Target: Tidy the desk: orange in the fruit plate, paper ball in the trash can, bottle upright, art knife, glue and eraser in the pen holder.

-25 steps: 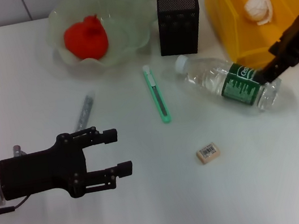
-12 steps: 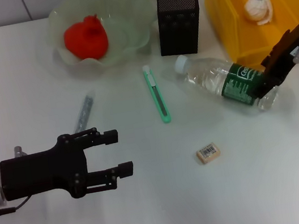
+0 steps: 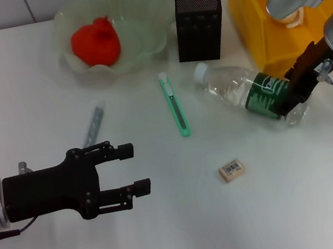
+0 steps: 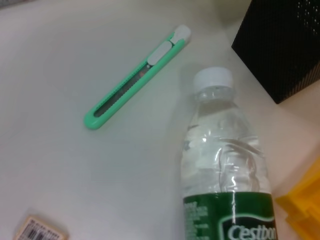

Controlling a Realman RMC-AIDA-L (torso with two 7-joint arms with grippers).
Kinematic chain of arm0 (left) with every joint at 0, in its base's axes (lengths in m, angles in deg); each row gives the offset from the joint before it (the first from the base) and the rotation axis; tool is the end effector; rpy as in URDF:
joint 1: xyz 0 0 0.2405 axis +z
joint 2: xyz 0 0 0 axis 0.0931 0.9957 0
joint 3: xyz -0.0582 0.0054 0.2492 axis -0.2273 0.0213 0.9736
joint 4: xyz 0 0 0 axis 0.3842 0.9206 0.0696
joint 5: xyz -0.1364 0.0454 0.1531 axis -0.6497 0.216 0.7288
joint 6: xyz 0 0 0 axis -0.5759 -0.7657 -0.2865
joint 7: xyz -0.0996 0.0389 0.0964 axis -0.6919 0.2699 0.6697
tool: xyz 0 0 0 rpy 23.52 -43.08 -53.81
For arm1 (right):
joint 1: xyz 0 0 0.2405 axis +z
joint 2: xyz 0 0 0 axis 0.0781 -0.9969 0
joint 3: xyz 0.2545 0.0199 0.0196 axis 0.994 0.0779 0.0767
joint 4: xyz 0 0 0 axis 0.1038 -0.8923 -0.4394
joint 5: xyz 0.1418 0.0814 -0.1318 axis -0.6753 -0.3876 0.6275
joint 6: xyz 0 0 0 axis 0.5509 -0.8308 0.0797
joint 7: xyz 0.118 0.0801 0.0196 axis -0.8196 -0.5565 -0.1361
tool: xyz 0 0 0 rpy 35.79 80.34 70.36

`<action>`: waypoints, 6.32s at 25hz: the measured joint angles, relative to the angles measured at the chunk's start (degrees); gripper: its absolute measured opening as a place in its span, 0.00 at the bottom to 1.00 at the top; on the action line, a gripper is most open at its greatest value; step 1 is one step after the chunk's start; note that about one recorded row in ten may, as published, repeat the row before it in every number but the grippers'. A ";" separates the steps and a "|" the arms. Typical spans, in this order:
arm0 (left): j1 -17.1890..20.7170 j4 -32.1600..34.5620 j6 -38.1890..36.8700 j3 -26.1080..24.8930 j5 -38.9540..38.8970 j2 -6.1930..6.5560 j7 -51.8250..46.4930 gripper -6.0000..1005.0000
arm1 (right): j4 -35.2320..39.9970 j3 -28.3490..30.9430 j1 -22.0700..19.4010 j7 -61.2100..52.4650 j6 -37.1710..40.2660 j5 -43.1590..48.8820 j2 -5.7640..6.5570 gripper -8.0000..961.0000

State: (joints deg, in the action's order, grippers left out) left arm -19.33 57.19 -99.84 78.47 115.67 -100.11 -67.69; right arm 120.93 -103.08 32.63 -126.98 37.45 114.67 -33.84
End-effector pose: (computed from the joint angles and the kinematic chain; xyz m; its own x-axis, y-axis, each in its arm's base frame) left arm -0.2801 0.2764 -0.0148 0.7893 0.3128 0.5284 0.3533 -0.9351 0.0259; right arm 0.1947 0.3749 0.0019 0.7783 -0.5600 0.2840 -0.3913 -0.7863 -0.4782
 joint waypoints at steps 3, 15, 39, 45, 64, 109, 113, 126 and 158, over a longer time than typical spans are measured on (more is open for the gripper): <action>-0.07 0.00 0.01 -0.06 0.00 -0.02 0.07 0.78 | -0.20 -0.05 -0.03 -0.01 -0.65 0.00 0.00 0.82; -0.27 0.00 0.06 -0.33 0.00 0.01 0.35 0.78 | -3.29 -0.50 0.50 -0.01 -1.80 0.01 0.00 0.82; -0.60 0.07 0.29 -0.44 0.00 -0.08 0.44 0.78 | -1.79 0.10 0.63 -0.35 7.43 2.65 0.32 0.82; -0.66 0.10 0.24 -0.44 0.00 -0.08 0.31 0.78 | 0.37 0.12 -1.26 -0.15 9.24 3.02 0.35 0.82; -0.90 0.27 0.44 -0.43 0.00 -0.06 -0.13 0.78 | 3.81 -0.19 -1.04 0.69 13.63 5.18 0.31 0.82; -1.70 0.53 0.45 -0.52 -0.19 -0.02 -0.88 0.78 | -12.09 0.35 6.59 1.37 12.19 9.73 0.26 0.82; -1.69 0.53 0.44 -0.52 -0.30 -0.05 -0.86 0.78 | -12.29 0.26 6.36 1.48 11.42 9.73 0.25 0.82; -1.96 0.53 0.69 -0.52 -0.36 -0.08 -0.73 0.78 | -13.44 -0.56 6.20 1.99 10.56 9.62 0.18 0.82; -2.30 0.53 0.97 -4.17 -0.42 -0.16 -0.08 0.78 | -10.03 10.48 4.10 13.47 11.86 1.07 0.41 0.80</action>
State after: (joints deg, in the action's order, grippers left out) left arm -21.64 57.72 -98.87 74.29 115.25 -100.27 -67.77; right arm 110.90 -92.59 36.74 -113.50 49.31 115.74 -33.43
